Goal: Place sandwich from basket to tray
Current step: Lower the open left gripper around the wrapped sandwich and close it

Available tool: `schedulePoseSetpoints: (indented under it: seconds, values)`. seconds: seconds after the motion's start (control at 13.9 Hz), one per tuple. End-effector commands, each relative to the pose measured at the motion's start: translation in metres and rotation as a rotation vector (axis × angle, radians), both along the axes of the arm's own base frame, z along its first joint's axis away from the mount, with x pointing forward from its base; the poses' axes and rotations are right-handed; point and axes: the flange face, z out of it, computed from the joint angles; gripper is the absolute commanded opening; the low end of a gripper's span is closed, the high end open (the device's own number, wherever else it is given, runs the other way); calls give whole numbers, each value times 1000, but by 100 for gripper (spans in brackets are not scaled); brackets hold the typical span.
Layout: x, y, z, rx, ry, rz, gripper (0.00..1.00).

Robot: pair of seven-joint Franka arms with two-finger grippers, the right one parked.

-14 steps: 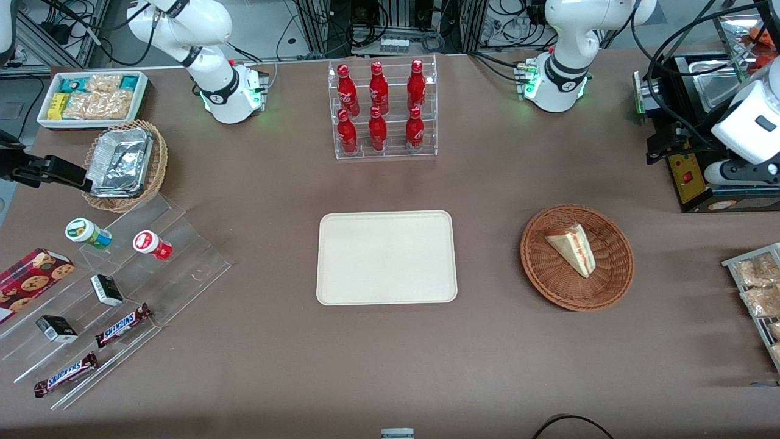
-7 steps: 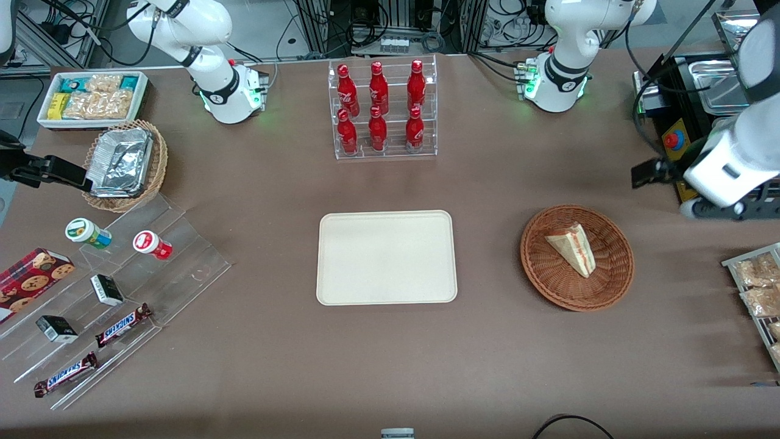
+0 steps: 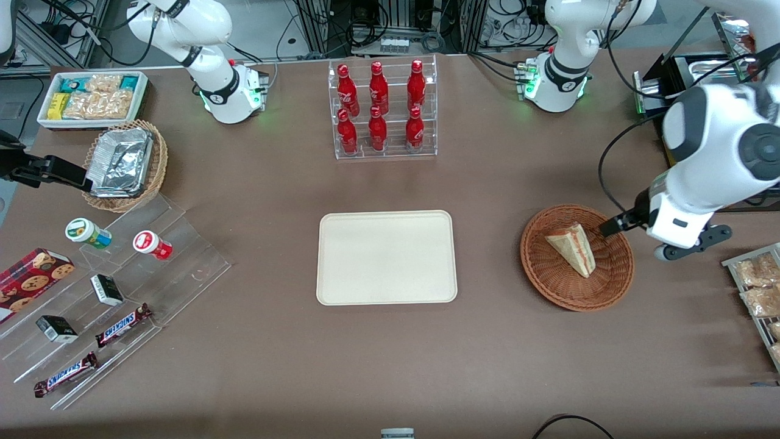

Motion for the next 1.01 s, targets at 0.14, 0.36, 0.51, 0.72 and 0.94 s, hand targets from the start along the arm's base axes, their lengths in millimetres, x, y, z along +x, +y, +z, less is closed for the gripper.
schedulePoseSetpoints:
  seconds: [0.14,0.36,0.51,0.72,0.94]
  values:
    - [-30,-16,-66,-9,-131,145,100]
    - [-31,-24,-96,-13,-132,132,100]
    - [-33,-24,-111,-19,-145,135,100]
    - [-39,-23,-138,-26,-162,141,100]
    - [-45,-23,-160,-28,-156,159,100]
